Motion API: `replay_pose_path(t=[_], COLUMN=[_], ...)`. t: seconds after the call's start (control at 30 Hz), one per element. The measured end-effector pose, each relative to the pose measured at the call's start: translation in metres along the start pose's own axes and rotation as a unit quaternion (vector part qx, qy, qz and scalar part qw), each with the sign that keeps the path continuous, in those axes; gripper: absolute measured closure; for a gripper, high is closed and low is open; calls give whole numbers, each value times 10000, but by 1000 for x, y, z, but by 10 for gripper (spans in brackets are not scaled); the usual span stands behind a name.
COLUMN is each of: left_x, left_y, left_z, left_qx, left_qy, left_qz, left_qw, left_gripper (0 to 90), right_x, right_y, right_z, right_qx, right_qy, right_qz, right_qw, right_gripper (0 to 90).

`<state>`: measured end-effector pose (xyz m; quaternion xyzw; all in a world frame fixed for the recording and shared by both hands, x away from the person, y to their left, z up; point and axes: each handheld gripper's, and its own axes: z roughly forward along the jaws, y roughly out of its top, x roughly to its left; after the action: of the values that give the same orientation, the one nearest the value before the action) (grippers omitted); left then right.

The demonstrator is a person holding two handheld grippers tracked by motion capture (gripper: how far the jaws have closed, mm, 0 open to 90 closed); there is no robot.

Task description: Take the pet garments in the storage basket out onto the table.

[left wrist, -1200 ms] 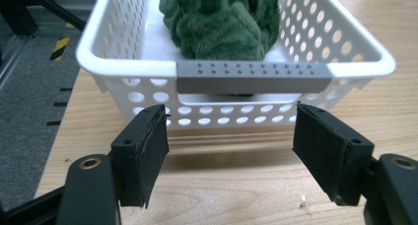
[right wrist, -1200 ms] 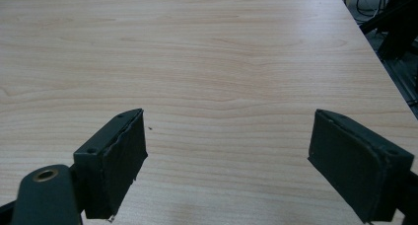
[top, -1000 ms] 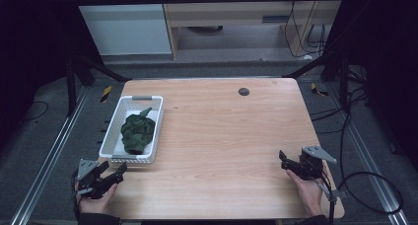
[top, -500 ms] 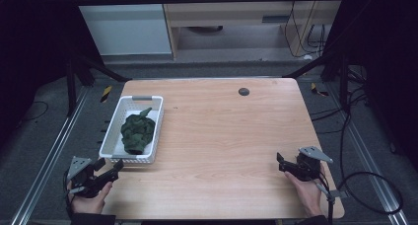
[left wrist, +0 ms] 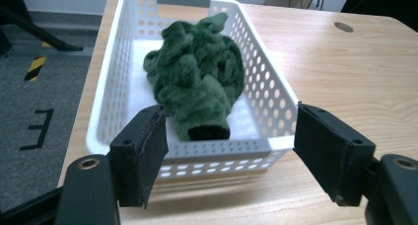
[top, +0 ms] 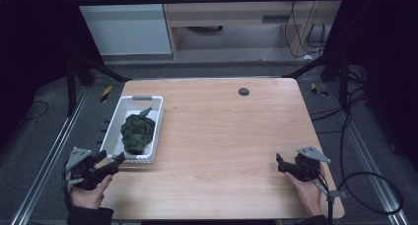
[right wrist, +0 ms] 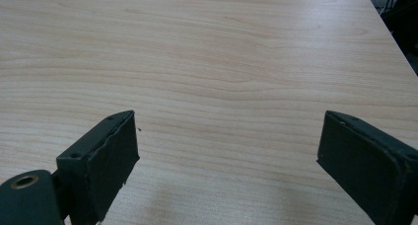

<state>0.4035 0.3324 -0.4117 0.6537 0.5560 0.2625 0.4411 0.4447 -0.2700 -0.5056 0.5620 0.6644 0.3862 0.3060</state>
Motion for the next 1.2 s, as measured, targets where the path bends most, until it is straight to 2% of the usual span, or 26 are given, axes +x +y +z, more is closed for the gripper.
replay_pose_path(t=[0.07,0.33,0.47,0.73,0.97,1.2], left_x=[-2,-7,-7,-3,0,1], left_y=[6,25,30,40,52,63], left_z=[1,6,12,25,36,46], left_qx=[-20,-113,-161,-120,-61,30], left_qy=[-51,-38,-18,96,207,153], left_qz=[41,187,166,159,252,329], left_qw=[10000,9998,9997,9998,9994,9993], left_gripper=[275,273,271,269,263,260], right_x=[0,0,1,1,1,1], right_y=[0,-1,0,-1,-1,-1], right_z=[0,1,1,1,2,2], right_qx=[-1,-18,-42,-6,-4,0], right_qy=[-25,-47,-32,-48,-53,-54], right_qz=[-24,-54,-32,-85,-88,-91], right_qw=[10000,10000,10000,10000,9999,9999], right_gripper=[83,84,85,85,88,90])
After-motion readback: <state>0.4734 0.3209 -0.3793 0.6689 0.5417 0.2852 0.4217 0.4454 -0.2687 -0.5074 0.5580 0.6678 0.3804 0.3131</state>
